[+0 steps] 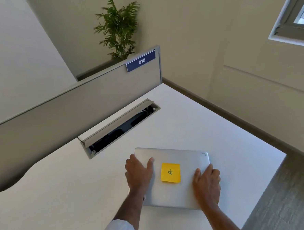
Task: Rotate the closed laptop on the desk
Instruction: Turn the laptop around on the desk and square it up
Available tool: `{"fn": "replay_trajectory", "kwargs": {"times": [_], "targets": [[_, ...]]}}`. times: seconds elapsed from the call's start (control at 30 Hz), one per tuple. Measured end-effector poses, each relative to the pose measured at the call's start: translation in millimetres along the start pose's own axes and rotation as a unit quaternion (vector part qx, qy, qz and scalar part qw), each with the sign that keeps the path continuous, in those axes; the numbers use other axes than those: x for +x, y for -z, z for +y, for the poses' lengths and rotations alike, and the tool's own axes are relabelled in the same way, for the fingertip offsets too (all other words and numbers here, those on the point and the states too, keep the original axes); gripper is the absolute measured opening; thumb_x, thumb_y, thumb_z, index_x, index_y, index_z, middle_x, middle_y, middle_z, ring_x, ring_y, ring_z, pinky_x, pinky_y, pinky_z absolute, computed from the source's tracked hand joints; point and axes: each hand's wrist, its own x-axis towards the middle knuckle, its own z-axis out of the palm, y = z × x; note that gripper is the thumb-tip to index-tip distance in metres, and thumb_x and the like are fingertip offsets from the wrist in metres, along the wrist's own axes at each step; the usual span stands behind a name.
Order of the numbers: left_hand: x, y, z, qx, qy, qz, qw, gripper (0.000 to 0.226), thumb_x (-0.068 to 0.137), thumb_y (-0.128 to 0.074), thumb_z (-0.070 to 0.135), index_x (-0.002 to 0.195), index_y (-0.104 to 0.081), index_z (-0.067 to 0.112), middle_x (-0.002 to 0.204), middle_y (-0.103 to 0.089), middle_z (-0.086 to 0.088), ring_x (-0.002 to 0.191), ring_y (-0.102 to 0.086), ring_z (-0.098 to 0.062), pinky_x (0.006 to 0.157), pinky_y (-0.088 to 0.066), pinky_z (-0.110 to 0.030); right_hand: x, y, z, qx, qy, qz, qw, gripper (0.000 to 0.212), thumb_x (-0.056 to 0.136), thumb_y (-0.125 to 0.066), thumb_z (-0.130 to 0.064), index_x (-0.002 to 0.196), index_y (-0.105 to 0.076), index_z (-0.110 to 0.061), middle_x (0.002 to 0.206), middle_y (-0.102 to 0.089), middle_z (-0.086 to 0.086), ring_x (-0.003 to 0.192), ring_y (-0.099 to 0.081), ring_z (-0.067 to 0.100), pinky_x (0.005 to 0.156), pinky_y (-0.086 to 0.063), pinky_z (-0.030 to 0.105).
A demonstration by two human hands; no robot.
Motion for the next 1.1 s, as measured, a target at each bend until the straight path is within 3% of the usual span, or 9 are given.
{"fn": "replay_trajectory", "kwargs": {"times": [0.73,1.1], "targets": [[-29,129,-252,-0.017,0.177,0.088,0.98,0.074,0.088,-0.061,0.062,0.131,-0.042,0.004,0.126,-0.051,-0.014,0.121,-0.048,-0.034,0.098,-0.045,-0.05,-181,-116,-120,-0.06,0.183,-0.104,0.976,0.056,0.097,-0.053,-0.031,0.136,-0.041,0.007,0.106,-0.051,0.023,0.09,-0.056,0.041,0.067,-0.054,0.046],[-8,142,-288,0.019,0.168,0.113,0.979,0.069,0.087,-0.06,0.064,0.118,-0.047,0.004,0.114,-0.053,-0.013,0.11,-0.052,-0.034,0.091,-0.047,-0.047,-203,-140,-152,-0.088,0.189,-0.1,0.973,0.056,0.097,-0.055,-0.029,0.136,-0.044,0.01,0.106,-0.056,0.027,0.091,-0.057,0.042,0.071,-0.053,0.047]]}}
